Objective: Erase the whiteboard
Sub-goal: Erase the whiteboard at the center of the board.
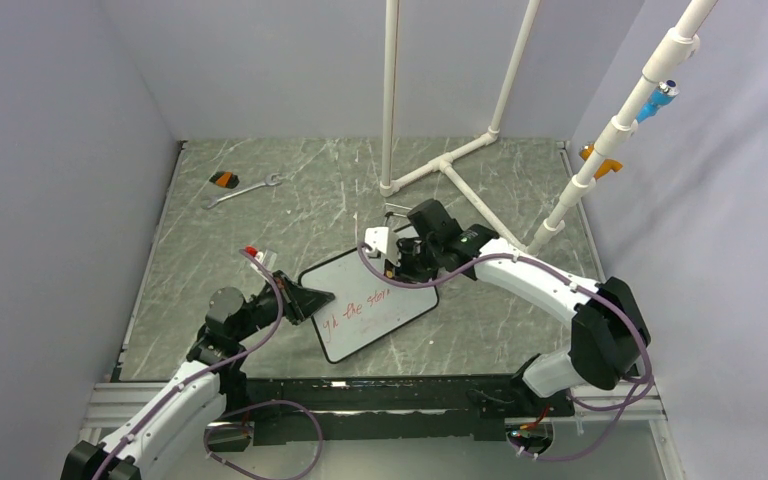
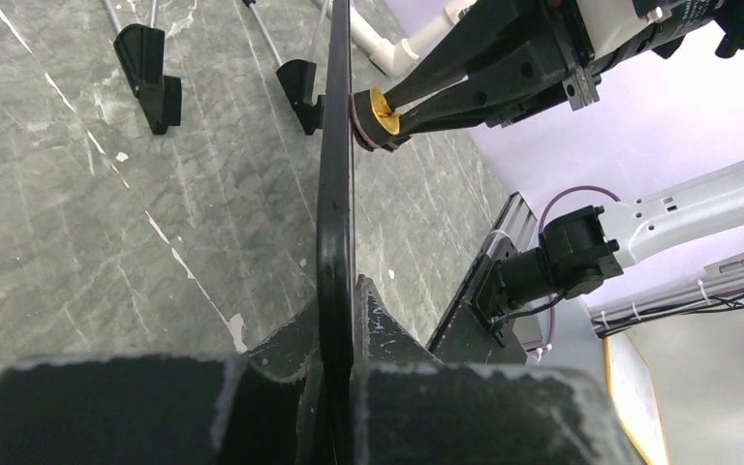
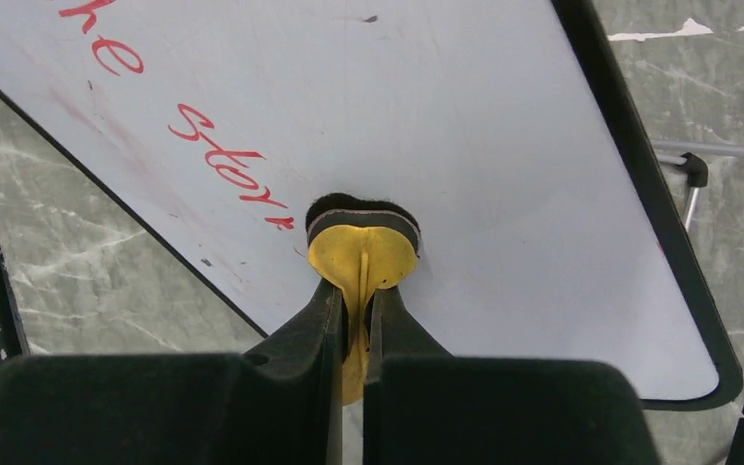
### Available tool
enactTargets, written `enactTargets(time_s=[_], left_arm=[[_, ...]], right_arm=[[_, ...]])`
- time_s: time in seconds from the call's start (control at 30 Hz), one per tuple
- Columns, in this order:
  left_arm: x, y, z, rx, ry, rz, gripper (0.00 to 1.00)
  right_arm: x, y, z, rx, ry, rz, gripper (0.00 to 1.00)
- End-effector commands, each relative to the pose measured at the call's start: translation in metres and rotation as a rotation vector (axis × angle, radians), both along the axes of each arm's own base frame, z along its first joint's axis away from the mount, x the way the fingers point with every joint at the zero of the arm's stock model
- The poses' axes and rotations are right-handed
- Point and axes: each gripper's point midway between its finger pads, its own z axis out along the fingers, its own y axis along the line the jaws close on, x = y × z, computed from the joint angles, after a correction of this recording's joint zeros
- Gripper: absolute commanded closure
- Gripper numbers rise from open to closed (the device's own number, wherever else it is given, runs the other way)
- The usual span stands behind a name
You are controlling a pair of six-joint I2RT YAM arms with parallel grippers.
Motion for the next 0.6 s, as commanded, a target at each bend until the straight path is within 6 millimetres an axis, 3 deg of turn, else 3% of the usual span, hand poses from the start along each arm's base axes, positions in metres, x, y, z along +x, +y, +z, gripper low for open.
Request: enactTargets(time_s=[0.0,0.13,0.23,0.3,0.57], left_arm=[[-0.008,-0.006,0.055,-0.09,-0.213,-0.065,1.0],[-0.007,-0.006,0.054,-0.087,-0.212,-0.062,1.0],[-0.007,-0.006,0.053,-0.089,-0.209,-0.066,1.0],[-0.007,-0.006,0.054,-0.09,-0.211,-0.069,1.0],[-0.004,-0.004,0.053,-0.099,-0.205,-0.064,1.0]], right_arm=[[0.031,-0.002,0.015,0.044,-0.086,-0.138,1.0],[0.068,-0.025,0.033,0.066,-0.196,-0.337,1.0],[0.078,-0.041,0.032,0.036,-0.228,-0.377,1.0],[0.072,-0.042,0.029,0.023,-0.218,-0.343,1.0],[0.001,-0.001,0.011,0.035,-0.061,0.016,1.0]])
